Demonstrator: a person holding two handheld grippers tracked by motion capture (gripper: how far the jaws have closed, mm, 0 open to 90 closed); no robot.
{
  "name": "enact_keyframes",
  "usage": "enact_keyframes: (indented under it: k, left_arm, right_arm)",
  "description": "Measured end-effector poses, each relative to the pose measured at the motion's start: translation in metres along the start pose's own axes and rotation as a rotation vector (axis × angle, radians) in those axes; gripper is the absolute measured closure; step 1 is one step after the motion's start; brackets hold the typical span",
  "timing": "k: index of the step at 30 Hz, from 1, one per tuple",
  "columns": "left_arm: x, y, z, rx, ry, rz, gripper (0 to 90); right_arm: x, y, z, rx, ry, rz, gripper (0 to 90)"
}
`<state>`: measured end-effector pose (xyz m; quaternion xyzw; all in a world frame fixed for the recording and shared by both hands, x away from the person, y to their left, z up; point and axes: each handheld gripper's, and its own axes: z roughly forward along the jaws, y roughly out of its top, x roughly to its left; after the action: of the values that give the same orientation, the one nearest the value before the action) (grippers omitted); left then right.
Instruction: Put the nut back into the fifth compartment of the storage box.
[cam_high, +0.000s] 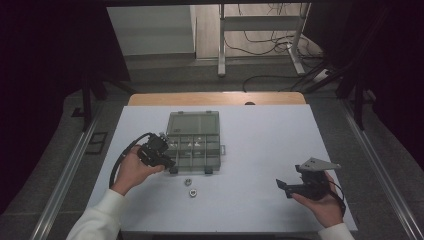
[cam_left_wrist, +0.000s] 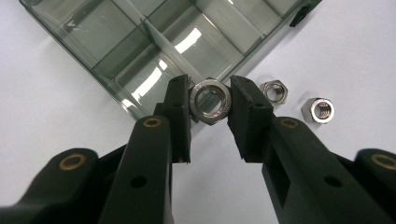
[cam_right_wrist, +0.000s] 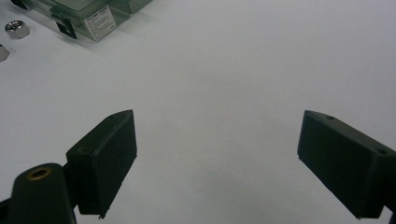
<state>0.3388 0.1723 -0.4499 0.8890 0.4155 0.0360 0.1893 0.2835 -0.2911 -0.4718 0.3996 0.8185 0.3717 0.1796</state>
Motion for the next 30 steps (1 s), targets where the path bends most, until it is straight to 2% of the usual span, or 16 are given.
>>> enact_keyframes:
  k: [19,30]
  left_arm:
    - [0.018,0.014,0.008,0.031,0.012,-0.037,69.9]
    - [0.025,0.020,0.019,0.056,0.017,-0.056,69.9]
  right_arm:
    - [-0.001,0.000,0.001,0.006,0.000,-0.002,12.2]
    - [0.000,-0.001,0.002,0.014,0.000,-0.003,12.2]
